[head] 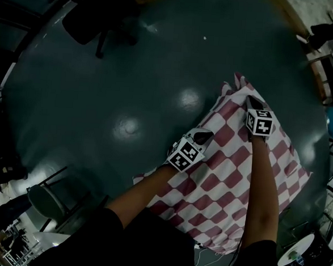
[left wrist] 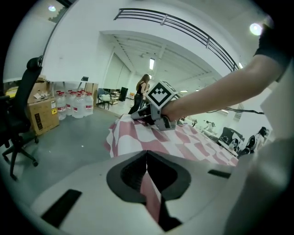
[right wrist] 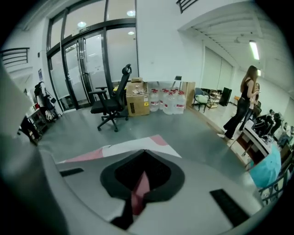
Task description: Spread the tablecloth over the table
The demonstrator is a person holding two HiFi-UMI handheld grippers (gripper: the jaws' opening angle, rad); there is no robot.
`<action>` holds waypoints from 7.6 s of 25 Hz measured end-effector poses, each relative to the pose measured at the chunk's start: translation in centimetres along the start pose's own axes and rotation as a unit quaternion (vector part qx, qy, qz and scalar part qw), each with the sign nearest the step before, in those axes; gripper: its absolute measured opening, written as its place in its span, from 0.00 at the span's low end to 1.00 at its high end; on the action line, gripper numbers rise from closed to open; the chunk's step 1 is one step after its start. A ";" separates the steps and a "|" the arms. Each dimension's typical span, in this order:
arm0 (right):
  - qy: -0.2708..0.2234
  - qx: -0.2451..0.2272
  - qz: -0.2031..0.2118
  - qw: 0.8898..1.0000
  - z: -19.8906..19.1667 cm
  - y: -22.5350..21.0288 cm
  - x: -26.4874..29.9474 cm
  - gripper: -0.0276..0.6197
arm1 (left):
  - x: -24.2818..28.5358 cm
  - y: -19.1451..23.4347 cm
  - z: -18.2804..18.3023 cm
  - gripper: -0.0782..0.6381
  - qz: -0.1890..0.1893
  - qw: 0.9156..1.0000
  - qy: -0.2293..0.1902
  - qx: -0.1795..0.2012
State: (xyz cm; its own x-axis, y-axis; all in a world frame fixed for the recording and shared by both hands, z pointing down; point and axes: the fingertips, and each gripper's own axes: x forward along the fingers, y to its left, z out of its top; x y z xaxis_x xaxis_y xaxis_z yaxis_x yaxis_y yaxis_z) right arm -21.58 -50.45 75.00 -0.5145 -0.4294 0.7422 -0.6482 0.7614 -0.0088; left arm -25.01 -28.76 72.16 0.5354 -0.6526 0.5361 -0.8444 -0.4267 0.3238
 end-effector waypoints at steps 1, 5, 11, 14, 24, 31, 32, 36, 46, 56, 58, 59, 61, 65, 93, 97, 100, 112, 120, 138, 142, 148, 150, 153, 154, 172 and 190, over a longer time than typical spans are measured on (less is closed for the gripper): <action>-0.003 -0.010 0.005 1.000 0.1 -0.1 0.1 0.07 | -0.3 0.1 -0.3 0.13 0.004 1.000 0.002 0.002; -0.052 0.042 0.047 0.997 1.5 0.6 -0.5 0.07 | -1.3 0.2 -2.8 0.13 0.004 0.999 0.041 0.012; -0.012 0.032 0.012 0.999 -0.6 0.9 -1.6 0.07 | -2.8 -1.1 -5.3 0.13 -0.021 0.996 0.084 -0.008; -0.052 0.078 0.029 0.995 0.3 1.4 -4.4 0.07 | -3.9 -1.3 -4.3 0.13 -0.010 0.998 0.060 0.005; -0.023 0.179 -0.062 0.982 -21.3 9.1 -24.7 0.07 | -7.7 -11.4 -8.1 0.13 -0.075 0.993 0.085 0.017; 0.006 0.140 -0.045 0.989 -29.0 8.5 -25.3 0.07 | -8.2 -11.6 -14.9 0.13 -0.044 0.983 0.177 -0.003; 0.004 0.132 -0.037 0.991 -28.9 8.2 -25.2 0.07 | -8.4 -11.3 -15.1 0.13 -0.036 0.983 0.178 0.010; 0.005 0.154 -0.023 0.988 -29.9 8.5 -26.5 0.07 | -10.8 -11.1 -16.7 0.13 -0.011 0.981 0.188 0.038; -0.071 0.220 -0.042 0.972 -43.2 18.0 -49.0 0.07 | -15.1 -30.5 -20.9 0.13 -0.049 0.992 0.105 0.051; 0.036 0.256 -0.106 0.960 -61.2 21.5 -52.9 0.07 | -10.3 -46.2 -29.8 0.13 -0.127 0.970 0.178 0.106; 0.047 0.252 -0.105 0.961 -61.4 21.4 -53.2 0.07 | -10.0 -46.8 -31.4 0.13 -0.132 0.961 0.194 0.144; 0.056 0.250 -0.107 0.961 -61.7 21.3 -53.4 0.07 | -10.0 -46.8 -32.0 0.13 -0.132 0.958 0.200 0.158; 0.070 0.247 -0.113 0.960 -62.3 20.9 -54.0 0.07 | -10.2 -46.8 -32.1 0.13 -0.136 0.956 0.200 0.167; 0.104 0.232 -0.135 0.958 -64.1 19.8 -55.2 0.07 | -10.9 -47.1 -31.9 0.13 -0.161 0.958 0.199 0.126; -0.076 0.456 -0.070 0.884 -70.4 19.6 -59.5 0.38 | -9.5 -61.0 -33.9 0.13 -0.200 0.956 0.180 0.116; -0.082 0.437 -0.018 0.895 -70.0 19.6 -58.6 0.27 | -8.5 -62.3 -34.1 0.13 -0.159 0.966 0.174 0.102; -0.093 0.423 0.002 0.901 -70.4 19.0 -59.6 0.13 | -7.9 -62.7 -34.4 0.13 -0.126 0.971 0.173 0.106; -0.058 0.372 0.101 0.921 -72.4 16.0 -62.9 0.08 | -5.2 -59.2 -34.9 0.13 -0.026 0.974 0.210 0.085; 0.008 0.317 0.038 0.948 -74.9 13.9 -63.6 0.25 | -5.6 -59.9 -34.9 0.13 -0.036 0.971 0.213 0.105; 0.098 0.153 0.083 0.980 -62.3 16.9 -52.9 0.08 | -1.3 -61.1 -32.9 0.13 -0.108 0.974 0.197 0.030; 0.054 0.153 0.066 0.985 -58.8 13.5 -53.9 0.08 | -1.3 -61.4 -30.8 0.13 -0.136 0.975 0.173 -0.002; 0.019 0.053 0.033 0.998 -51.1 5.2 -53.2 0.08 | 1.3 -60.3 -22.8 0.13 -0.102 0.991 0.085 -0.025; 0.020 0.036 0.016 0.999 -48.9 1.9 -51.8 0.08 | 2.3 -59.3 -20.6 0.13 -0.092 0.993 0.071 -0.028; 0.037 0.021 0.003 0.999 -46.8 -3.5 -49.8 0.08 | 4.1 -58.5 -18.2 0.13 -0.074 0.994 0.069 -0.032; 0.042 0.018 0.002 0.999 -46.4 -5.2 -49.1 0.08 | 4.8 -58.3 -17.7 0.13 -0.067 0.995 0.069 -0.035; 0.121 0.014 0.014 0.992 -47.0 -19.7 -40.2 0.07 | 12.5 -56.0 -16.2 0.13 0.007 0.989 0.100 -0.109; 0.028 0.101 0.019 0.994 -41.3 -21.1 -39.1 0.07 | 12.2 -55.5 -18.5 0.13 0.020 0.984 0.117 -0.130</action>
State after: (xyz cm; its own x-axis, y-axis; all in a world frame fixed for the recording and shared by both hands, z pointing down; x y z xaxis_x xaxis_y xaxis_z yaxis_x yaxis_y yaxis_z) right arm 35.39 -29.74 73.84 -0.5129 -0.3700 0.7746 -0.7307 0.6617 -0.1677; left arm 28.06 -1.49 75.20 0.5092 -0.4898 0.7077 -0.8567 -0.2097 0.4713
